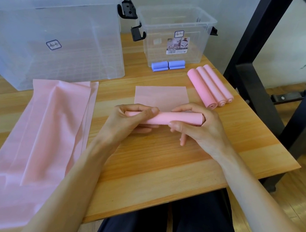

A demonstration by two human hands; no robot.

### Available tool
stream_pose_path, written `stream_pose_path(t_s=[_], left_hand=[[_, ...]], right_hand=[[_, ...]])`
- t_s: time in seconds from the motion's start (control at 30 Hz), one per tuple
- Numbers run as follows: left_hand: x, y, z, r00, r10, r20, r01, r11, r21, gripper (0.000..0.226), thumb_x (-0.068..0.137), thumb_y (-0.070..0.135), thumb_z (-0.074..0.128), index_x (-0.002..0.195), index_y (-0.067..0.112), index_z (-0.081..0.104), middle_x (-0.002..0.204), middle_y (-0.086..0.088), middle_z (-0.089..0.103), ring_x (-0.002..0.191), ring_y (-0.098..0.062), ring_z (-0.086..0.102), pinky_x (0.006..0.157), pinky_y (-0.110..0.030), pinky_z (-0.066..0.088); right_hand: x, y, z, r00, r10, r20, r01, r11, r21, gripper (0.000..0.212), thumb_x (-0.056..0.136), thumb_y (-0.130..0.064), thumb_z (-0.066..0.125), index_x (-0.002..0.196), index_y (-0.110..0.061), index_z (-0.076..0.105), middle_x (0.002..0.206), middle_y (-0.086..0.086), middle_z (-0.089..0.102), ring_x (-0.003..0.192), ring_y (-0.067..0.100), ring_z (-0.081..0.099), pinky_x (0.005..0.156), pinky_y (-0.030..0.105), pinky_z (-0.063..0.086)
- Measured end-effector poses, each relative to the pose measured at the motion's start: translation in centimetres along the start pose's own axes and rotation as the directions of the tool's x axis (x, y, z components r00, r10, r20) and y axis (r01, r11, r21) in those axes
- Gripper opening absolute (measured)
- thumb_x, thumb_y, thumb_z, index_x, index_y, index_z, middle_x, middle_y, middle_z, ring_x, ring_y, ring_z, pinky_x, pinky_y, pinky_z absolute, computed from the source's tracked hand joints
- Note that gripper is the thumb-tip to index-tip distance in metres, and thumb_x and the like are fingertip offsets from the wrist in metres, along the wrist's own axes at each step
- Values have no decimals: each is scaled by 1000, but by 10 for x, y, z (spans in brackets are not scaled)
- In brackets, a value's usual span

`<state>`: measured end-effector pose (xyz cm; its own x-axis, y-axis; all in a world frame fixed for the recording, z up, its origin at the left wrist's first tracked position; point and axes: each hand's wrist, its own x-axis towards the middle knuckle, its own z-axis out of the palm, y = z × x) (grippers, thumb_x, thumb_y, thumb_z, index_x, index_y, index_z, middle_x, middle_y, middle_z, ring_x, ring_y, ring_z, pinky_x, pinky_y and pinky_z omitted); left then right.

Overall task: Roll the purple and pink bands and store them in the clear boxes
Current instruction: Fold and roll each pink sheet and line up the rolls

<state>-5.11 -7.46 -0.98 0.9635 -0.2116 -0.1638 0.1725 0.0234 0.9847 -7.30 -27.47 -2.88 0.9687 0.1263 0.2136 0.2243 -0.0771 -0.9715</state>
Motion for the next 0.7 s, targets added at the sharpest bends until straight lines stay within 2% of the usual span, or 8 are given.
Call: stream_pose_path(t_s=[0.13,0.27,0.37,0.5,0.6,0.7], left_hand=[[0,1,-1,996,89,-10,-88,994,63,26,64,33,79,87,21,79,95,3,77,89,-8,70,82,-18,55],[0,0,-1,995,94,-21,-92,993,71,23,67,28,78,87,17,78,91,4,77,84,-6,70,74,-15,54],[1,0,-2,999,22,-27,-22,1000,-4,24,69,29,77,87,14,78,92,-2,77,87,-14,73,70,-20,58],[0,0,-2,1000,10,-15,-10,1000,-7,26,69,32,77,88,15,78,94,-2,77,90,-15,73,74,-25,60],[-1,1,-2,997,74,-9,-74,997,29,25,60,38,80,81,25,81,96,3,77,89,-10,71,83,-23,57],[0,0,-2,996,95,-3,-94,995,42,23,60,36,81,80,26,81,94,3,77,86,-9,70,81,-20,56]], right_hand=[[1,0,0,999,42,-29,-41,998,44,20,84,-7,72,96,8,68,63,12,69,44,11,62,41,26,51],[2,-1,0,998,55,-25,-55,998,37,26,82,-19,73,99,1,69,65,16,70,43,15,62,44,30,52],[1,-2,1,999,42,0,-42,998,39,37,75,-17,77,108,-5,66,72,10,73,51,13,66,45,31,53],[0,-1,0,998,58,-11,-57,998,34,28,79,-9,76,102,3,66,63,7,70,47,12,64,41,28,52],[1,0,-1,997,67,-29,-66,997,41,28,80,-17,76,95,5,67,59,17,66,42,19,60,39,28,49],[2,1,-1,997,66,-31,-65,997,28,25,81,-22,75,91,1,69,60,18,67,41,21,59,40,29,50]])
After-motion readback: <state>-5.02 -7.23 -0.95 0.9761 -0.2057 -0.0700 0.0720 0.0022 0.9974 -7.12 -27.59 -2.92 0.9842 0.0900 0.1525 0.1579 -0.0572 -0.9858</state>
